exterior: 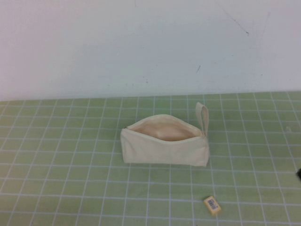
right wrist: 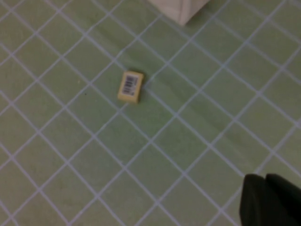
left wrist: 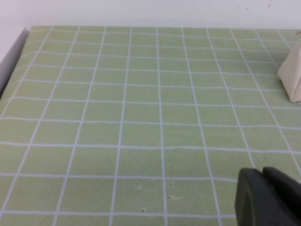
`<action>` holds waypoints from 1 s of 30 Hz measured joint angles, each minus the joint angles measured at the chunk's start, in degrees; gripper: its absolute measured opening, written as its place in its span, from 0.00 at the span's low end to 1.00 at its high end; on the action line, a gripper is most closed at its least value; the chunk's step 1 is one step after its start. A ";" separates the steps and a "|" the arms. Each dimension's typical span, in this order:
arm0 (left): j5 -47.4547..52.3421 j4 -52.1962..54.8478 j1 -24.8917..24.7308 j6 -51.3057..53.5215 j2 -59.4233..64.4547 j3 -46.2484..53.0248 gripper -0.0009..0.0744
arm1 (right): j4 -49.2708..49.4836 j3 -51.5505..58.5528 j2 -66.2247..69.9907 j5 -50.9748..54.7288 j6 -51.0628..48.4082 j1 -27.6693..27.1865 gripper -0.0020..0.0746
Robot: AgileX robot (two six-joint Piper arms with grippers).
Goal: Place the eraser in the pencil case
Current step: Pick up the eraser from the table
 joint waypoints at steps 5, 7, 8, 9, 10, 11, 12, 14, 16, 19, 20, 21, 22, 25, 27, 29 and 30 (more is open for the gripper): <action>0.00 0.00 0.00 0.00 0.00 0.00 0.01 | 0.29 -0.22 11.88 -8.54 0.81 13.44 0.02; 0.00 0.00 0.00 0.00 0.00 0.00 0.01 | 0.29 -0.30 15.12 -11.67 1.89 17.83 0.02; 0.00 0.00 0.00 0.00 0.00 0.00 0.01 | 0.38 -0.30 16.42 -12.64 2.14 19.35 0.02; 0.00 0.00 0.00 0.00 0.00 0.00 0.01 | 0.38 -0.44 18.03 -13.50 2.16 20.95 0.02; 0.00 0.00 0.00 0.00 0.00 0.00 0.01 | 0.38 -0.96 19.72 -13.81 2.24 22.24 0.02; 0.00 0.00 0.00 0.00 0.00 0.00 0.01 | 0.38 -1.51 21.44 -13.91 2.24 23.09 0.03; 0.00 0.00 0.00 0.00 0.00 0.00 0.01 | 0.38 -2.39 23.12 -13.91 2.24 23.90 0.03; 0.00 0.00 0.00 0.00 0.00 0.00 0.01 | 0.38 -4.72 26.07 -12.82 2.24 24.92 0.06; 0.00 0.00 0.00 0.00 0.00 0.00 0.01 | 0.38 -7.47 29.09 -10.85 2.70 25.35 0.13; 0.00 0.00 0.00 0.00 0.00 0.00 0.01 | 0.52 -11.23 32.95 -9.42 8.72 25.35 0.32; 0.00 0.00 0.00 0.00 0.00 0.00 0.01 | 0.24 -12.34 34.39 -9.29 10.54 25.35 0.39; 0.00 0.00 0.00 0.00 0.00 0.00 0.01 | -0.59 -13.73 35.87 -9.22 12.44 25.35 0.46; 0.00 0.00 0.00 0.00 0.00 0.00 0.01 | -1.37 -15.05 37.34 -8.94 13.80 25.35 0.52; 0.00 0.00 0.00 0.00 0.00 0.00 0.01 | -2.54 -18.36 41.19 -8.00 15.75 25.35 0.59; 0.00 0.00 0.00 0.00 0.00 0.00 0.01 | -2.74 -19.96 43.29 -7.08 16.64 25.35 0.60; 0.00 0.00 0.00 0.00 0.00 0.00 0.01 | -2.74 -21.21 45.03 -6.50 17.00 25.35 0.61; 0.00 0.00 0.00 0.00 0.00 0.00 0.01 | -2.79 -21.79 45.75 -6.17 17.00 25.35 0.60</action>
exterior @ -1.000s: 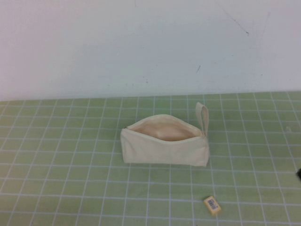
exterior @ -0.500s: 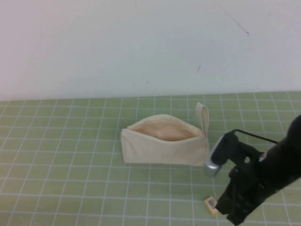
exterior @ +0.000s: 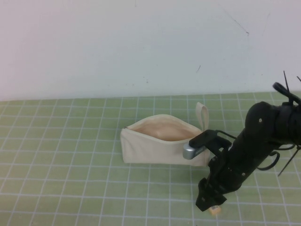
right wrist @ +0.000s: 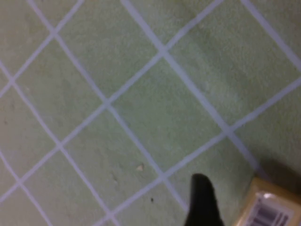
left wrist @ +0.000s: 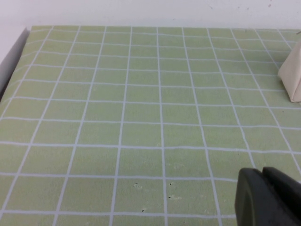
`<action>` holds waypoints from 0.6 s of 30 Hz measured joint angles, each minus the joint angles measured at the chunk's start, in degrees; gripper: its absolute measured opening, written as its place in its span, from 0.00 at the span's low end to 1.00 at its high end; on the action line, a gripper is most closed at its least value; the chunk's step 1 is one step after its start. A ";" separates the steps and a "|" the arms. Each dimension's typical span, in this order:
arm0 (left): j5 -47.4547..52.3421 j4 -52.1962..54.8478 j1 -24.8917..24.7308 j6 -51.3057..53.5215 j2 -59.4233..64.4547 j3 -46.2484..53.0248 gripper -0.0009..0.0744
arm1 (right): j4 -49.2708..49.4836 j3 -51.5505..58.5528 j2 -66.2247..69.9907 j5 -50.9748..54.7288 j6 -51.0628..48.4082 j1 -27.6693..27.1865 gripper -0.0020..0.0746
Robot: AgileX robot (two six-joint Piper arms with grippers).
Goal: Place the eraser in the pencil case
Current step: Pick up the eraser from the table
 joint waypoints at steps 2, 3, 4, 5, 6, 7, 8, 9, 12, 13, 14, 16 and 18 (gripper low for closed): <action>0.00 0.00 0.00 0.00 0.00 0.00 0.01 | -0.22 -0.89 0.72 0.93 0.19 0.00 0.57; 0.00 0.00 0.00 0.00 0.00 0.00 0.01 | -0.32 -1.14 0.99 1.32 0.19 0.00 0.54; 0.00 0.00 0.00 0.00 0.00 0.00 0.01 | -0.59 -1.42 1.27 1.47 0.19 0.00 0.50; 0.00 0.00 0.00 0.00 0.00 0.00 0.01 | -0.86 -1.58 1.42 1.74 0.19 0.00 0.47; 0.00 0.00 0.00 0.00 0.00 0.00 0.01 | -0.99 -1.85 1.55 1.96 0.19 0.00 0.42; 0.00 0.00 0.00 0.00 0.00 0.00 0.01 | -1.13 -1.97 1.64 2.24 0.19 0.00 0.37; 0.00 0.00 0.00 0.00 0.00 0.00 0.01 | -1.14 -2.02 1.70 2.36 0.19 0.00 0.33; 0.00 0.00 0.00 0.00 0.00 0.00 0.01 | -1.14 -2.10 1.80 2.61 0.19 0.00 0.29; 0.00 0.00 0.00 0.00 0.00 0.00 0.01 | -1.04 -2.49 2.01 4.02 0.19 0.00 0.27; 0.00 0.00 0.00 0.00 0.00 0.00 0.01 | -1.04 -2.79 2.05 4.81 0.19 0.00 0.27; 0.00 0.00 0.00 0.00 0.00 0.00 0.01 | -1.04 -3.44 2.33 6.08 0.19 0.00 0.25; 0.00 0.00 0.00 0.00 0.00 0.00 0.01 | -1.40 -5.49 2.64 9.66 0.19 0.00 0.13; 0.00 0.00 0.00 0.00 0.00 0.00 0.01 | -2.15 -8.03 3.06 14.11 0.28 0.00 0.07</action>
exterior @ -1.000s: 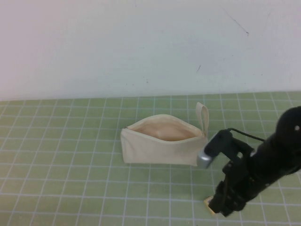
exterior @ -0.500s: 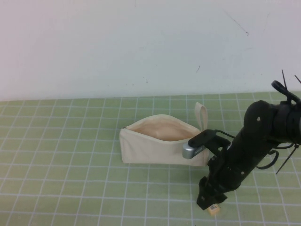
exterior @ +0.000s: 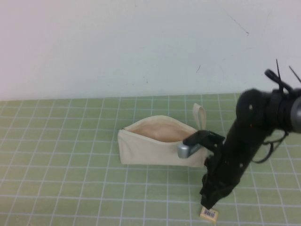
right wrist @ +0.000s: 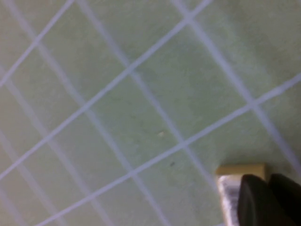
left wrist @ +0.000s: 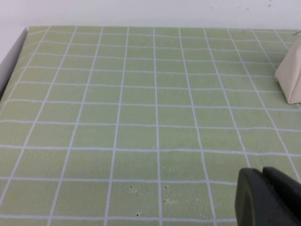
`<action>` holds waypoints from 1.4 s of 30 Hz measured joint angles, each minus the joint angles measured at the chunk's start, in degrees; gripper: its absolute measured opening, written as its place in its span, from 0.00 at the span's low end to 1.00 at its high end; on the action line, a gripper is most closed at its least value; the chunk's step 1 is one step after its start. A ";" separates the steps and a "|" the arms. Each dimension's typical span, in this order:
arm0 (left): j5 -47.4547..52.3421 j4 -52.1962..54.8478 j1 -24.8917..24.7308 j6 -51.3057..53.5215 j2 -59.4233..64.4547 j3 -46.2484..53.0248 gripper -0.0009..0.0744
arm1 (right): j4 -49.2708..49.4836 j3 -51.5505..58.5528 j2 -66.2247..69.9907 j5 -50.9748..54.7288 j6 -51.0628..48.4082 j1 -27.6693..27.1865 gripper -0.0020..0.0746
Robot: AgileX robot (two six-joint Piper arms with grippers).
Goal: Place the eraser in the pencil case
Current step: Pick up the eraser from the table
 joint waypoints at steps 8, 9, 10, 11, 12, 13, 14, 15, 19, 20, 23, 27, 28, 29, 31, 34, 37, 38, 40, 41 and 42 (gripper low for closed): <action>0.00 0.00 0.00 0.00 0.00 0.00 0.01 | -0.11 -14.88 0.13 12.21 2.63 0.00 0.03; 0.00 0.00 0.00 0.00 0.00 0.00 0.01 | -0.11 -15.51 0.13 12.35 1.79 0.00 0.03; 0.00 0.00 0.00 0.00 0.00 0.00 0.01 | -0.11 -15.92 0.02 12.48 0.42 0.00 0.03; 0.00 0.00 0.00 0.00 0.00 0.00 0.01 | -0.11 -15.92 0.02 12.70 -0.77 0.00 0.03; 0.00 0.00 0.00 0.00 0.00 0.00 0.01 | -0.11 -15.92 0.27 12.98 -0.92 0.00 0.03; 0.00 0.00 0.00 0.00 0.00 0.00 0.01 | -0.11 -15.92 0.57 13.21 -0.43 0.00 0.03; 0.00 0.00 0.00 0.00 0.00 0.00 0.01 | 0.51 -15.92 1.11 13.21 0.28 -0.23 0.03; 0.00 0.00 0.00 0.00 0.00 0.00 0.01 | 0.92 -15.92 1.42 13.21 0.57 -0.36 0.03; 0.00 0.00 0.00 0.00 0.00 0.00 0.01 | -1.38 -14.18 0.58 13.00 0.98 -0.21 0.03; 0.00 0.00 0.00 0.00 0.00 0.00 0.01 | -3.15 -13.16 -0.62 12.49 0.98 0.55 0.03; 0.00 0.00 0.00 0.00 0.00 0.00 0.01 | -10.09 -10.01 -5.18 8.64 2.69 4.11 0.03; 0.00 0.00 0.00 0.00 0.00 0.00 0.01 | -15.23 -6.66 -9.42 6.77 4.75 8.37 0.03; 0.00 0.00 0.00 0.00 0.00 0.00 0.01 | -15.34 -5.70 -9.73 6.64 5.03 9.12 0.03; 0.00 0.00 0.00 0.00 0.00 0.00 0.01 | -15.43 -4.77 -9.84 6.09 5.15 9.39 0.03; 0.00 0.00 0.00 0.00 0.00 0.00 0.01 | -15.63 -2.57 -9.84 4.59 5.55 9.62 0.03; 0.00 0.00 0.00 0.00 0.00 0.00 0.01 | -16.29 1.64 -9.84 1.66 5.66 9.62 0.04; 0.00 0.00 0.00 0.00 0.00 0.00 0.01 | -16.40 6.41 -9.84 -2.81 5.36 9.62 0.12; 0.00 0.00 0.00 0.00 0.00 0.00 0.01 | -16.40 7.76 -9.84 -4.56 4.78 9.62 0.16; 0.00 0.00 0.00 0.00 0.00 0.00 0.01 | -16.14 9.61 -9.84 -7.89 3.88 9.62 0.27; 0.00 0.00 0.00 0.00 0.00 0.00 0.01 | -16.04 9.92 -9.73 -8.95 3.74 9.62 0.32; 0.00 0.00 0.00 0.00 0.00 0.00 0.01 | -16.04 10.24 -9.73 -9.97 3.62 9.62 0.37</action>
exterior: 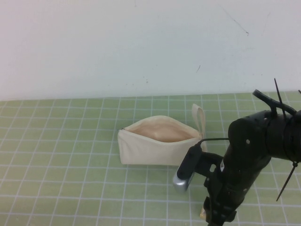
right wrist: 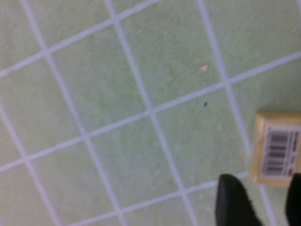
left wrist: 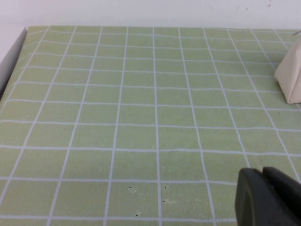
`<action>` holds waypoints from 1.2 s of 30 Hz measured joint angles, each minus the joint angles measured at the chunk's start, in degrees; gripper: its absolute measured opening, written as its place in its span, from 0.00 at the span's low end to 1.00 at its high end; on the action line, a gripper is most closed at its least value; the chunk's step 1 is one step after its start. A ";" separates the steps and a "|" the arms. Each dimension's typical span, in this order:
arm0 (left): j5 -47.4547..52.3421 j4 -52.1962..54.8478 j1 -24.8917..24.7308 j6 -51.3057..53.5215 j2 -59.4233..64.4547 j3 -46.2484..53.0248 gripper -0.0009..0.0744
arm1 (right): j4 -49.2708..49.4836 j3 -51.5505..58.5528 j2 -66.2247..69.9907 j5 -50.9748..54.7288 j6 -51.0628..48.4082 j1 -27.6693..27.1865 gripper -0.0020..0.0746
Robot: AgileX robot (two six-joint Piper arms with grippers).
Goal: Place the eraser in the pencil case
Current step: Pick up the eraser from the table, then place the eraser on the pencil case
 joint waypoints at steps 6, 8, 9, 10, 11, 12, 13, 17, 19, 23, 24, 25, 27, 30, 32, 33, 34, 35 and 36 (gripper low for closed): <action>0.00 0.00 0.00 0.00 0.00 0.00 0.01 | 0.32 0.39 0.35 -5.33 -0.24 0.00 0.53; 0.00 0.00 0.00 0.00 0.00 0.00 0.01 | 0.37 0.39 0.82 -6.16 -0.38 0.00 0.54; 0.00 0.00 0.00 0.00 0.00 0.00 0.01 | 0.37 0.39 1.22 -6.29 -0.50 0.00 0.54; 0.00 0.00 0.00 0.00 0.00 0.00 0.01 | 0.37 0.39 1.76 -6.29 -0.61 0.00 0.55; 0.00 0.00 0.00 0.00 0.00 0.00 0.01 | 0.37 0.39 2.25 -6.29 -0.61 0.00 0.55; 0.00 0.00 0.00 0.00 0.00 0.00 0.01 | 0.37 0.39 2.71 -6.04 -0.61 0.00 0.55; 0.00 0.00 0.00 0.00 0.00 0.00 0.01 | 0.37 0.39 3.13 -5.69 -0.61 0.00 0.55; 0.00 0.00 0.00 0.00 0.00 0.00 0.01 | 0.23 0.39 4.11 -4.95 -0.70 0.00 0.51; 0.00 0.00 0.00 0.00 0.00 0.00 0.01 | -0.17 0.39 4.24 -4.95 -0.70 0.00 0.43; 0.00 0.00 0.00 0.00 0.00 0.00 0.01 | -0.34 0.15 4.38 -4.42 -0.47 -0.12 0.30; 0.00 0.00 0.00 0.00 0.00 0.00 0.01 | -0.34 -0.31 4.54 -3.52 -0.21 -0.12 0.30; 0.00 0.00 0.00 0.00 0.00 0.00 0.01 | -0.34 -0.93 4.63 -2.25 0.20 -0.12 0.30; 0.00 0.00 0.00 0.00 0.00 0.00 0.01 | 0.24 -2.91 4.71 1.28 0.49 -0.12 0.30; 0.00 0.00 0.00 0.00 0.00 0.00 0.01 | 2.37 -7.62 3.77 5.28 0.09 -0.12 0.30; 0.00 0.00 0.00 0.00 0.00 0.00 0.01 | 3.57 -11.61 2.15 6.54 -0.20 -0.12 0.30; 0.00 0.00 0.00 0.00 0.00 0.00 0.01 | 4.09 -14.13 1.22 6.92 -0.34 -0.12 0.30; 0.00 0.00 0.00 0.00 0.00 0.00 0.01 | 4.36 -16.82 0.55 7.18 -0.36 -0.12 0.30; 0.00 0.00 0.00 0.00 0.00 0.00 0.01 | 4.63 -19.61 -0.03 7.31 -0.48 -0.12 0.30; 0.00 0.00 0.00 0.00 0.00 0.00 0.01 | 4.73 -22.42 -0.58 7.40 -0.71 -0.12 0.30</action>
